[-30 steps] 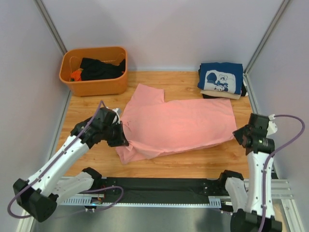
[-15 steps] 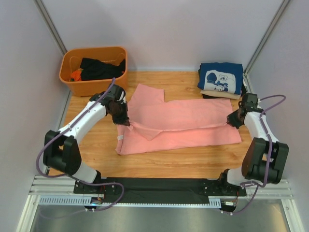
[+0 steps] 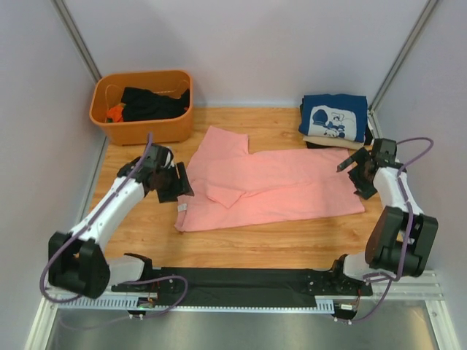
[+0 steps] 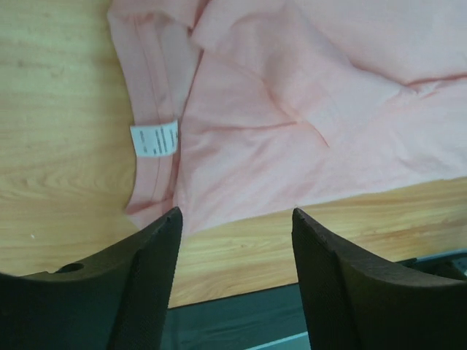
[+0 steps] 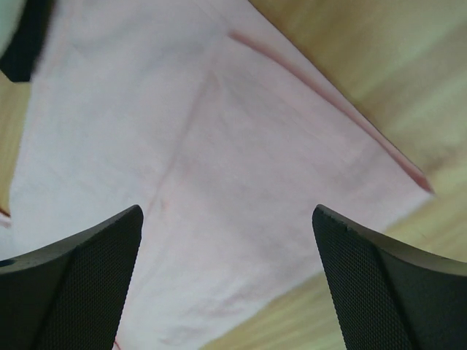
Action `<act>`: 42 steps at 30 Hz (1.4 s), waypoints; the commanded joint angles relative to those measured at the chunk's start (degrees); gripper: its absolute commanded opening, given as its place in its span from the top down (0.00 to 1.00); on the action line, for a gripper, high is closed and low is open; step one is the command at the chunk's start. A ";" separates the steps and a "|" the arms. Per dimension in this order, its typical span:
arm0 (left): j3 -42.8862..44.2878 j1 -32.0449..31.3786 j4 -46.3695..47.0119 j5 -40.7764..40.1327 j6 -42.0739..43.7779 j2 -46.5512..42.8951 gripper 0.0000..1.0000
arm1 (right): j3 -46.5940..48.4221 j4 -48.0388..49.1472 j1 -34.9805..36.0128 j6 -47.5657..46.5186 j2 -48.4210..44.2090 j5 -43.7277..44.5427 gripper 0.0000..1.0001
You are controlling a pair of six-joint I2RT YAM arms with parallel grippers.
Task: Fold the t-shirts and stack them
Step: Fold the tshirt
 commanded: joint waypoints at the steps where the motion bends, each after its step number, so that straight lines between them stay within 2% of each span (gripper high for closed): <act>1: -11.25 -0.40 3.06 -0.34 -6.55 -12.30 0.30 | -9.84 0.69 -2.25 -0.61 -9.50 -2.13 0.00; 3: -15.32 -1.89 4.30 -0.42 -9.35 -17.39 0.18 | -13.47 0.88 -3.65 -0.09 -11.72 -1.61 0.00; 8: -24.38 -5.23 6.58 -1.30 -14.99 -19.79 0.18 | -21.74 4.83 -7.51 1.23 -13.58 -2.04 0.05; 13: -31.24 -5.67 12.20 -2.70 -18.25 -20.06 0.19 | -23.86 8.60 -9.54 0.00 -8.49 -3.10 0.09; 18: -31.34 -5.59 15.99 -7.62 -18.78 -14.45 0.20 | -22.98 11.16 -9.63 -0.09 -3.56 -4.68 0.13; 19: -30.38 -5.59 16.95 -8.67 -18.78 -13.30 0.22 | -22.72 11.77 -9.63 0.00 -2.42 -4.86 0.16; 20: -29.85 -5.59 17.65 -8.94 -18.51 -10.94 0.26 | -22.54 12.04 -9.63 0.26 -2.06 -5.64 0.25; 22: -27.75 -5.50 19.32 -8.86 -18.16 -8.55 0.44 | -22.37 12.74 -9.63 0.27 -1.71 -6.79 0.39; 23: -26.87 -5.50 19.42 -8.86 -17.20 -6.54 0.53 | -22.54 12.74 -9.63 0.09 -1.97 -6.88 0.57; 24: -25.99 -5.41 19.51 -9.03 -16.58 -5.91 0.75 | -22.71 12.83 -9.63 -0.17 -2.32 -7.40 0.66; 25: -24.50 -5.32 18.64 -9.82 -16.23 -5.82 0.93 | -23.06 12.83 -9.55 -0.52 -3.28 -8.19 0.74; 26: -23.87 -4.97 17.67 -9.82 -15.79 -6.16 1.00 | -23.33 12.74 -9.63 -0.96 -3.73 -9.59 0.86; 28: -22.56 -4.36 15.03 -12.28 -15.00 -9.41 1.00 | -23.59 11.61 -9.63 -1.75 -5.65 -10.83 1.00; 35: -19.04 2.32 2.03 -14.57 -11.49 -26.35 1.00 | -24.65 3.61 -9.72 -0.79 -17.25 -10.14 1.00; 42: -15.17 3.99 -7.90 -11.15 -12.62 -32.44 1.00 | -24.74 -7.45 -9.72 1.85 -32.71 -9.26 1.00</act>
